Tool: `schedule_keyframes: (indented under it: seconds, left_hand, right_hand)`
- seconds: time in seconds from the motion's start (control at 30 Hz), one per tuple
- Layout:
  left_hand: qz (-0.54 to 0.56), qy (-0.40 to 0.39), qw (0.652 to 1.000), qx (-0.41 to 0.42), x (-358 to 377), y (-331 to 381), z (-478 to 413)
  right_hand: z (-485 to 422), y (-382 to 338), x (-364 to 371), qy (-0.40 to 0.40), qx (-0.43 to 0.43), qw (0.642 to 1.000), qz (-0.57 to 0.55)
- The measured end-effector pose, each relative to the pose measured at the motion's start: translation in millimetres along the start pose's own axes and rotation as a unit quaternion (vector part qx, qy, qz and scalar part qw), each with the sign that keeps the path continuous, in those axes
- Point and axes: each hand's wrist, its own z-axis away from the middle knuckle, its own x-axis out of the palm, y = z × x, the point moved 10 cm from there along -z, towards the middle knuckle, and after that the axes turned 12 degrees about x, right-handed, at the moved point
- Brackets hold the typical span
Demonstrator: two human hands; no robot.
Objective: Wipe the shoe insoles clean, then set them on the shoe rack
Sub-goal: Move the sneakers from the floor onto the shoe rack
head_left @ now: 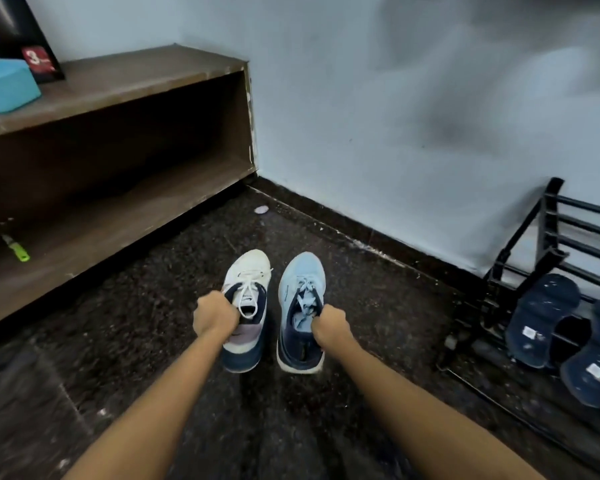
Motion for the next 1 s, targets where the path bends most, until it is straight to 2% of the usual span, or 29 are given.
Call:
schedule_keyframes:
  seconds: [0.33, 0.7, 0.83, 1.0]
  left_hand:
    - [-0.004, -0.020, 0.994, -0.103, 59, -90, 26]
    - [-0.011, -0.068, 0.989, -0.130, 98, -106, 50]
    - [-0.046, -0.057, 0.989, -0.126, 81, -80, 44]
    - [-0.032, -0.006, 0.999, 0.002, 46, 40, 30]
  right_hand:
    - [-43, 15, 120, -0.083, -0.017, 0.995, 0.046]
    - [-43, 35, 141, -0.116, 0.000, 0.987, 0.112]
    - [-37, 24, 126, -0.153, -0.035, 0.981, 0.113]
    - [-25, -2, 30, -0.065, -0.108, 0.985, 0.116]
